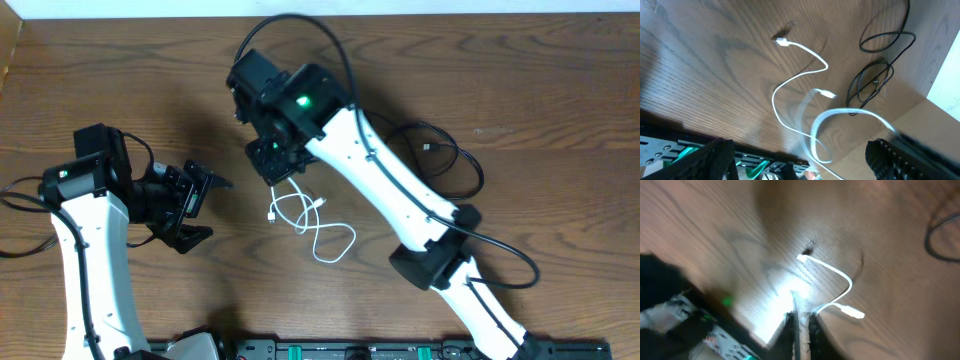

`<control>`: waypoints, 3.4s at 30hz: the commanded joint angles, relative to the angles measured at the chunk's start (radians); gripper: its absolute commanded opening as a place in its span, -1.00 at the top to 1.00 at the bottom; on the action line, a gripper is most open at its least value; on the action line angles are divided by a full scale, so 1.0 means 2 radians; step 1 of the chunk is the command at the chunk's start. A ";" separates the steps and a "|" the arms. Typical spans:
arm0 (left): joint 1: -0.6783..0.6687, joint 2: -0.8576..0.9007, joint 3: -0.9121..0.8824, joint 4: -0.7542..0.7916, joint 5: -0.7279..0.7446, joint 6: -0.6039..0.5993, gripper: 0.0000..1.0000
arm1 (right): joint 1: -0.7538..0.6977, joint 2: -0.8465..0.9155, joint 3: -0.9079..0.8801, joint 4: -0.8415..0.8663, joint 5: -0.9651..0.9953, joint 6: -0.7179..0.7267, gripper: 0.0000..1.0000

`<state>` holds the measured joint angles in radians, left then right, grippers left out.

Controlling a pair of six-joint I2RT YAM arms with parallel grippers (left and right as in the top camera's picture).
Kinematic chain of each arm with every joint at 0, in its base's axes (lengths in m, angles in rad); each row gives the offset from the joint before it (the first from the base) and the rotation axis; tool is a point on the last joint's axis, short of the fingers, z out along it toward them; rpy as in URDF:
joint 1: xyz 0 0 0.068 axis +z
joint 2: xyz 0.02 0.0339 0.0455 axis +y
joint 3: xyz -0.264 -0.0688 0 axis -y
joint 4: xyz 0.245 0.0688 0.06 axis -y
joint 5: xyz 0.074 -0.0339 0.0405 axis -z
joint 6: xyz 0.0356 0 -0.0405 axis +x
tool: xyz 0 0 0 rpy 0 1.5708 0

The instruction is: Untangle cables

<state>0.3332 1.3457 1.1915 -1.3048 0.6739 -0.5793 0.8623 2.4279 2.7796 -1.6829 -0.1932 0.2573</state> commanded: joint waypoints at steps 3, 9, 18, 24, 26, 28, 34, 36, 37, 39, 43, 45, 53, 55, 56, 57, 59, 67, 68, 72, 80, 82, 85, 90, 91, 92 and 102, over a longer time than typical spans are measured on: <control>0.002 0.000 0.011 -0.003 -0.007 0.005 -0.79 | -0.001 0.023 0.003 0.000 0.002 0.014 0.02; 0.002 0.000 0.011 -0.003 -0.007 0.019 -0.79 | -0.012 0.014 0.004 -0.001 0.027 0.014 -0.43; -0.056 0.000 -0.002 -0.003 -0.045 0.070 -0.79 | -0.087 -0.087 0.004 -0.006 0.024 0.045 -0.99; -0.141 0.000 -0.002 -0.002 -0.127 0.038 -0.79 | -0.135 -0.165 0.004 -0.006 0.023 0.045 -0.98; -0.167 0.000 -0.002 -0.002 -0.165 0.000 -0.78 | -0.144 -0.183 0.004 -0.006 0.023 0.045 -0.99; -0.196 0.000 -0.003 -0.003 -0.216 -0.047 -0.77 | -0.151 -0.198 0.004 -0.006 0.026 0.043 -0.99; -0.265 0.001 -0.030 0.033 -0.261 -0.130 -0.49 | -0.158 -0.214 0.004 -0.008 0.105 0.039 -0.98; -0.279 0.001 -0.054 0.058 -0.264 -0.144 -0.49 | -0.163 -0.212 0.003 -0.007 0.109 0.039 -0.98; -0.285 0.003 -0.065 0.069 -0.262 -0.146 -0.49 | -0.169 -0.212 0.003 -0.007 0.113 0.039 -0.99; -0.297 0.010 -0.089 0.097 -0.262 -0.146 -0.49 | -0.183 -0.212 0.003 -0.007 0.121 0.039 -0.99; -0.315 0.038 -0.112 0.139 -0.251 -0.147 -0.49 | -0.216 -0.212 0.003 -0.007 0.125 0.039 -0.99; -0.323 0.061 -0.112 0.155 -0.251 -0.147 -0.49 | -0.231 -0.212 0.003 -0.007 0.125 0.039 -0.99; -0.348 0.142 -0.112 0.213 -0.250 -0.140 -0.47 | -0.253 -0.212 0.003 -0.007 0.125 0.039 -0.99; -0.347 0.152 -0.112 0.224 -0.251 -0.140 -0.31 | -0.252 -0.212 0.003 -0.007 0.125 0.039 -0.99; -0.347 0.156 -0.112 0.230 -0.253 -0.139 -0.20 | -0.252 -0.212 0.003 -0.007 0.125 0.039 -0.99; -0.347 0.158 -0.112 0.237 -0.254 -0.139 -0.12 | -0.252 -0.212 0.003 -0.007 0.125 0.039 -0.99; -0.347 0.164 -0.112 0.250 -0.257 -0.132 0.02 | -0.252 -0.212 0.003 -0.007 0.125 0.039 -0.99; -0.354 0.181 -0.112 0.257 -0.257 -0.015 -0.03 | -0.251 -0.212 0.003 -0.007 0.125 0.039 -0.99; -0.354 0.181 -0.112 0.257 -0.257 0.001 -0.06 | -0.251 -0.212 0.003 -0.007 0.125 0.039 -0.99; -0.354 0.181 -0.112 0.257 -0.257 0.040 -0.25 | -0.251 -0.212 0.003 -0.007 0.125 0.039 -0.99; -0.354 0.183 -0.113 0.259 -0.348 0.034 -0.27 | -0.251 -0.212 0.003 -0.007 0.125 0.039 -0.98; -0.354 0.183 -0.113 0.268 -0.353 0.033 -0.27 | -0.251 -0.212 0.003 -0.007 0.125 0.039 -0.99; -0.354 0.183 -0.113 0.285 -0.353 0.033 -0.36 | -0.251 -0.212 0.003 -0.007 0.125 0.039 -0.99; -0.354 0.183 -0.113 0.308 -0.352 0.006 -0.38 | -0.251 -0.212 0.003 -0.007 0.125 0.039 -0.98; -0.354 0.183 -0.113 0.310 -0.353 0.003 -0.38 | -0.251 -0.212 0.003 -0.007 0.125 0.039 -0.98; -0.354 0.184 -0.113 0.312 -0.353 0.003 -0.37 | -0.251 -0.212 0.003 -0.007 0.125 0.039 -0.99; -0.354 0.192 -0.127 0.325 -0.360 -0.043 -0.17 | -0.251 -0.212 0.003 -0.007 0.125 0.039 -0.99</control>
<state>-0.3714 1.7004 0.9691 -0.6701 -0.0265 -0.5827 0.3580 1.9965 2.7861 -1.6947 0.0452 0.3328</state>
